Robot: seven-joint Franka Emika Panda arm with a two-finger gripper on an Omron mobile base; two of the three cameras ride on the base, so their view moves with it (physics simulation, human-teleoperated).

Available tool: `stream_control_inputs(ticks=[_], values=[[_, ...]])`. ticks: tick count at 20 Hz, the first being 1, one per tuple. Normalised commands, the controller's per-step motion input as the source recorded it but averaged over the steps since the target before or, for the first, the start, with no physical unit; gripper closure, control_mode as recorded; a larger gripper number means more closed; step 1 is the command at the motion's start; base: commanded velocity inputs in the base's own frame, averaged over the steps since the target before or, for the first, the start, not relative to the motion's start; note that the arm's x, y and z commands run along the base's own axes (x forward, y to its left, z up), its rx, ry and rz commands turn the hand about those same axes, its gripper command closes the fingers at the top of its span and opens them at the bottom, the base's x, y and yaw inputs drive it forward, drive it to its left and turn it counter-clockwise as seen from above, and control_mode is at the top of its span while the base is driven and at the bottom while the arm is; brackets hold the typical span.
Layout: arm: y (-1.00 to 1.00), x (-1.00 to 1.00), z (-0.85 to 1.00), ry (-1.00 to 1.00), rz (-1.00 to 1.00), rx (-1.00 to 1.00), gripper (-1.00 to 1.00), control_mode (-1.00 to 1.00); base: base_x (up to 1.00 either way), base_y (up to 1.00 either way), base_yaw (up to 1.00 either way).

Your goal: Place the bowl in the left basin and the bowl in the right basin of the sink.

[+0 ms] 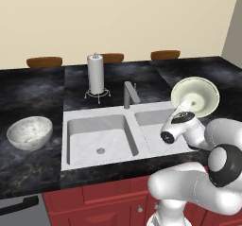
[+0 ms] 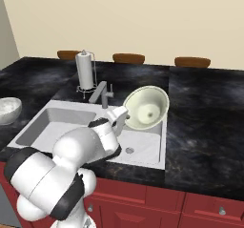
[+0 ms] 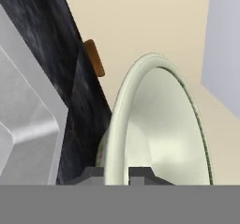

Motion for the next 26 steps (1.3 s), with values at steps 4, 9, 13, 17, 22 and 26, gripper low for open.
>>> stream_control_inputs(ticks=[4, 9, 13, 17, 22, 26], values=[[0.47, 0.29, 0.14, 0.0, 0.0, 0.04, 1.0, -1.0, 0.0, 0.0, 0.0], [0.37, 0.22, 0.0, 0.04, 0.0, 0.16, 1.0, -1.0, 0.0, 0.0, 0.0], [0.27, 0.17, -0.06, 0.1, 0.0, 0.16, 1.0, -1.0, 0.0, 0.0, 0.0], [0.14, 0.18, -0.24, 0.14, 0.03, 0.18, 1.0, -1.0, 0.0, 0.0, 0.0], [0.03, 0.27, -0.46, 0.16, 0.05, 0.11, 1.0, -1.0, 0.0, 0.0, 0.0], [0.0, 0.3, -0.73, 0.15, 0.08, 0.03, 1.0, -1.0, 0.0, 0.0, 0.0]])
